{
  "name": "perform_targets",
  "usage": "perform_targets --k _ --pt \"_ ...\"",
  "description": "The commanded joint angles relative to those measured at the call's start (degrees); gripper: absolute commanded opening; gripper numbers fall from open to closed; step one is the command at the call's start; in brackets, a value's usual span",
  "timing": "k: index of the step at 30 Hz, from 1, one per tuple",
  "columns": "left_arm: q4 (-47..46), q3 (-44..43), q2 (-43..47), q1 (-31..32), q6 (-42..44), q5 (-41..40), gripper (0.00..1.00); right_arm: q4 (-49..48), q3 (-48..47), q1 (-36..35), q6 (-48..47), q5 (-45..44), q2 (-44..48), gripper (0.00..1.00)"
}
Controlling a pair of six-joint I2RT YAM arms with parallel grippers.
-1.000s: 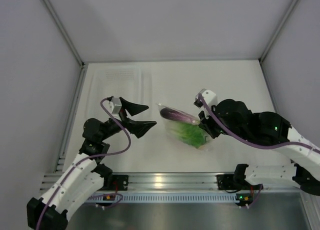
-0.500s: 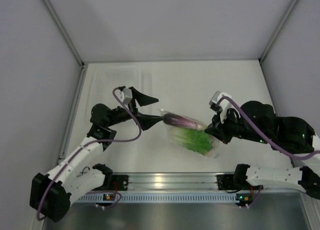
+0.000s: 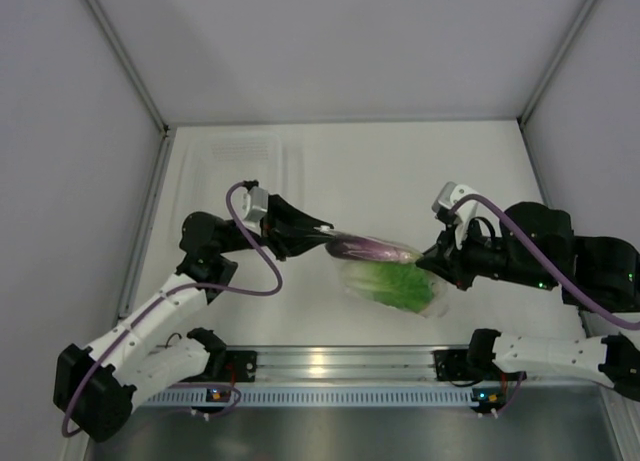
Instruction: Open the zip-top bag and remove the fake food
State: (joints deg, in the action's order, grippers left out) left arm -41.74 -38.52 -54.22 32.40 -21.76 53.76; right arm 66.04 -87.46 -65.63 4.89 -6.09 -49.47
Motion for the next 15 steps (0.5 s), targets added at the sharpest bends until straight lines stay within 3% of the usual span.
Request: perform_targets --k 1,3,8,9,15 --pt "-4.05 -0.68 1.65 0.29 0.23 1.26 0.29 -2.06 -2.10 -0.56 -0.67 -0.07 1.05 0.00" --pt "-3.97 -0.68 1.75 0.38 0.05 1.09 0.20 -2.14 -2.10 -0.56 -0.67 -0.15 1.31 0.00" --pt "-4.05 -0.59 2.45 0.91 -0.13 0.82 0.12 -2.49 -0.87 -0.56 -0.58 -0.15 2.01 0.00" --pt "-4.06 -0.76 2.54 1.08 -0.13 0.91 0.01 -2.67 -0.70 -0.56 -0.32 -0.24 2.27 0.00" --pt "-4.06 -1.55 2.62 2.22 -1.09 1.00 0.00 -3.37 0.01 -0.56 -0.58 -0.24 1.93 0.00"
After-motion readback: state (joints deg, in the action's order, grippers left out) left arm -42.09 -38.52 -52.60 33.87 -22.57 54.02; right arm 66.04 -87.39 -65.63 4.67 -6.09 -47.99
